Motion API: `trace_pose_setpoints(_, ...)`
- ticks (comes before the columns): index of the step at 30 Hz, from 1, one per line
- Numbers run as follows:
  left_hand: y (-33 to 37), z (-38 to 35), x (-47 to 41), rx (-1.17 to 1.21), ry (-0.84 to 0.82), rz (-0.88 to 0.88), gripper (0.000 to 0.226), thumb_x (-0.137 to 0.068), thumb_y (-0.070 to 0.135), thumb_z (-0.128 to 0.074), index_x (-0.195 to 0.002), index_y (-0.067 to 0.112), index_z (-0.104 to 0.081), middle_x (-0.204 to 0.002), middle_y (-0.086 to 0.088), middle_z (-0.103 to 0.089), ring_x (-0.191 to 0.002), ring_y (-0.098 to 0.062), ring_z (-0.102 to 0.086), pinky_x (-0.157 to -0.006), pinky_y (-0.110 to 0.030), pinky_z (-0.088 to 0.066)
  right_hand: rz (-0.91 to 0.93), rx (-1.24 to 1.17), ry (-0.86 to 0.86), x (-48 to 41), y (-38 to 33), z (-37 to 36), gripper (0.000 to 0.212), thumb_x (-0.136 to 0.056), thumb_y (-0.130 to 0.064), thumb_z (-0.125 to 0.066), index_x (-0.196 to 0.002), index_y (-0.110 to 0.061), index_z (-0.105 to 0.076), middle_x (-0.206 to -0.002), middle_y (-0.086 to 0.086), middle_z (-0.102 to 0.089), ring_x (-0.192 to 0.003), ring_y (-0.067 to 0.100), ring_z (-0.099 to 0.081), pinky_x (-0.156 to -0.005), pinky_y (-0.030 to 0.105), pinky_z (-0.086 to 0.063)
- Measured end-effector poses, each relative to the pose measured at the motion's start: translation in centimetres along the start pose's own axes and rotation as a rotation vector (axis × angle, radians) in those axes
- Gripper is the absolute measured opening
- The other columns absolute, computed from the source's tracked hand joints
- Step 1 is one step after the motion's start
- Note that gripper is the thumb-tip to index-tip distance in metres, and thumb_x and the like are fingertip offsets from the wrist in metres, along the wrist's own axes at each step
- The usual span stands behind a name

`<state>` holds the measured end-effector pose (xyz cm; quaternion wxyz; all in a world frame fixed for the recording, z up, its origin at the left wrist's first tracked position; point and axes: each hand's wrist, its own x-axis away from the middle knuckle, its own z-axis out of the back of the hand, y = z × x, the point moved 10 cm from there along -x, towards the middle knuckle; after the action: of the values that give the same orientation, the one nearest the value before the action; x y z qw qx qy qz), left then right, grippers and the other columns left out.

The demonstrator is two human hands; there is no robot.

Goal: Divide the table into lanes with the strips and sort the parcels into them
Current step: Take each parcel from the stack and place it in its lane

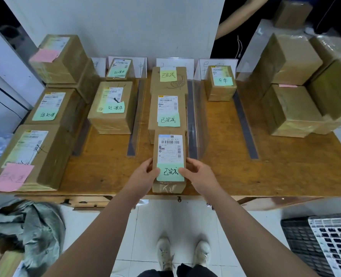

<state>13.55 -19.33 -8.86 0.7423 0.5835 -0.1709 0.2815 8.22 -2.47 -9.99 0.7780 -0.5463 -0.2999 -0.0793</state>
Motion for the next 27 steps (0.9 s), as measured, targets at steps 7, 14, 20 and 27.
trace_pose_setpoints(7,6.5,1.9,1.5,-0.319,0.254,-0.216,0.049,-0.102,0.027,-0.049,-0.149,0.022,-0.037,-0.145,0.000,-0.048,-0.091,-0.009,-0.056,-0.043,-0.011,-0.044,0.217,0.287,0.166,1.4,-4.5,5.0,0.051,-0.093,-0.034,-0.061,-0.141,-0.024,-0.046,-0.138,-0.007,-0.054,-0.124,0.011,-0.050,-0.102,0.030,-0.045)
trace_pose_setpoints(14,16.1,-3.5,3.2,-0.560,0.326,-0.503,0.046,-0.101,0.032,-0.048,-0.145,0.021,-0.043,-0.148,-0.001,-0.047,-0.129,-0.021,-0.047,-0.105,-0.040,-0.044,0.296,0.444,0.397,3.6,-7.4,15.7,0.045,-0.096,-0.036,-0.054,-0.139,-0.021,-0.051,-0.141,-0.005,-0.052,-0.131,0.013,-0.046,-0.109,0.031,-0.037)
trace_pose_setpoints(20,22.9,-13.4,2.7,-0.660,0.232,-0.648,0.050,-0.101,0.039,-0.046,-0.147,0.022,-0.042,-0.150,0.000,-0.045,-0.135,-0.020,-0.044,-0.110,-0.041,-0.041,0.259,0.506,0.554,5.5,-7.1,27.6,0.043,-0.098,-0.033,-0.053,-0.139,-0.019,-0.051,-0.138,-0.004,-0.055,-0.107,0.007,-0.054,-0.091,0.020,-0.038)
trace_pose_setpoints(27,30.8,-28.3,2.0,-0.752,0.154,-0.768,0.049,-0.101,0.038,-0.044,-0.145,0.017,-0.045,-0.146,-0.004,-0.049,-0.131,-0.023,-0.047,-0.109,-0.038,-0.039,0.223,0.475,0.672,6.0,-5.0,44.1,0.041,-0.096,-0.030,-0.056,-0.134,-0.015,-0.056,-0.130,0.007,-0.061,-0.119,0.023,-0.056,-0.097,0.028,-0.040)
